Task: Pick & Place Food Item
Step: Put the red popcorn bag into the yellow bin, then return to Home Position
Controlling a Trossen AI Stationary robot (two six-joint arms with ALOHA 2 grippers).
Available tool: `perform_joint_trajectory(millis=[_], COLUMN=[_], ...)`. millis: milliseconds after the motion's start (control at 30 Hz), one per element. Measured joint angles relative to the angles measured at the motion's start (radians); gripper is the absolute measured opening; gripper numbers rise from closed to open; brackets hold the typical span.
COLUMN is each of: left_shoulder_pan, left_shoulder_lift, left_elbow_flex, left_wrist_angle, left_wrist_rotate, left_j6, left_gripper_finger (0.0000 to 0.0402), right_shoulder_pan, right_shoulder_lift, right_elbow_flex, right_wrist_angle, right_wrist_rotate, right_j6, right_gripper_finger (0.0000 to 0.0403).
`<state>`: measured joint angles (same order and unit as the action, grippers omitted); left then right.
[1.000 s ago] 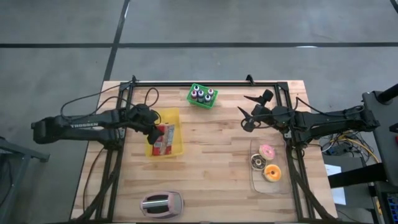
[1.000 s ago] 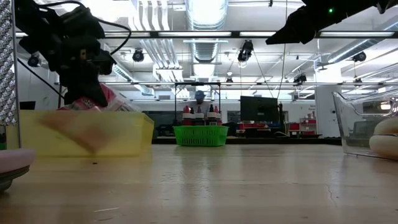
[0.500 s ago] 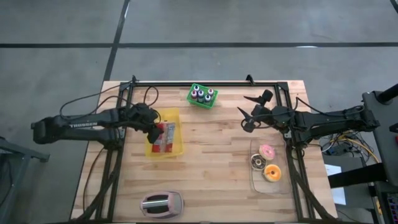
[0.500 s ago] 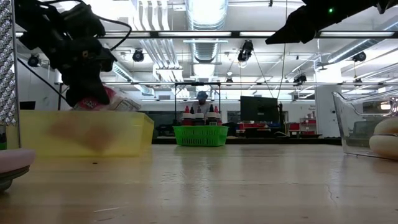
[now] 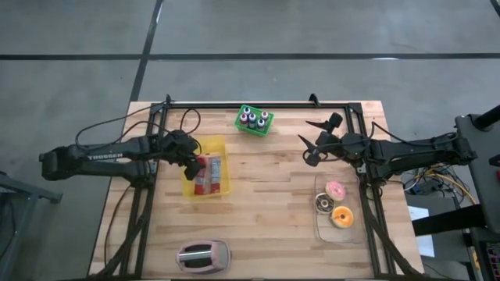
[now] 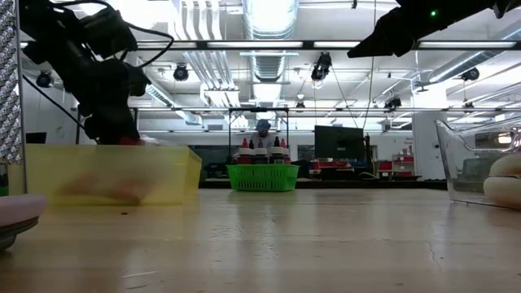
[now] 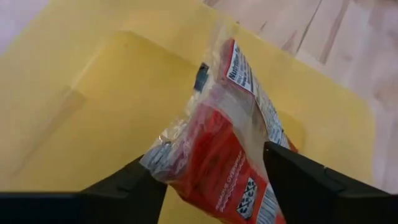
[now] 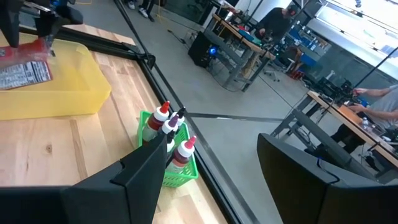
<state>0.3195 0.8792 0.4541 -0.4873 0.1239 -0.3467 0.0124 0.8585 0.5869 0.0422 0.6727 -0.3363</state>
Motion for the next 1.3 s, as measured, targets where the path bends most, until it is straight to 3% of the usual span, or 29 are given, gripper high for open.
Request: perform_joint_trajectory(millis=[167, 533, 900, 1033, 1133, 1300], left_shoulder_pan=[0.0, -0.001, -0.001, 0.0, -0.002, -0.005], left_shoulder_lift=[-0.004, -0.073, -0.111, -0.102, -0.103, -0.157], left_elbow_flex=[0.012, 0.087, 0.115, 0.115, 0.115, 0.115], left_wrist_angle=[-0.007, 0.003, 0.008, 0.038, 0.065, 0.256], left_wrist_rotate=[-0.038, -0.128, -0.131, -0.129, -0.07, 0.225], left_j6=[0.063, 0.176, 0.199, 0.173, 0.19, 0.313], left_gripper_finger=[0.0276, 0.0273, 0.0273, 0.0273, 0.0273, 0.0273], right_shoulder_pan=[0.0, 0.0, 0.0, 0.0, 0.0, 0.0], right_shoulder_lift=[0.0, 0.0, -0.005, -0.018, -0.031, -0.091], right_elbow_flex=[0.0, 0.0, 0.0, 0.003, 0.013, 0.051], right_wrist_angle=[0.0, 0.002, 0.043, 0.051, 0.035, -0.063], right_wrist_rotate=[0.0, 0.0, 0.011, 0.013, -0.018, -0.23], right_j6=[0.0, -0.003, -0.069, 0.05, 0.095, 0.162], right_gripper_finger=[0.0247, 0.0247, 0.0247, 0.0247, 0.0247, 0.0247])
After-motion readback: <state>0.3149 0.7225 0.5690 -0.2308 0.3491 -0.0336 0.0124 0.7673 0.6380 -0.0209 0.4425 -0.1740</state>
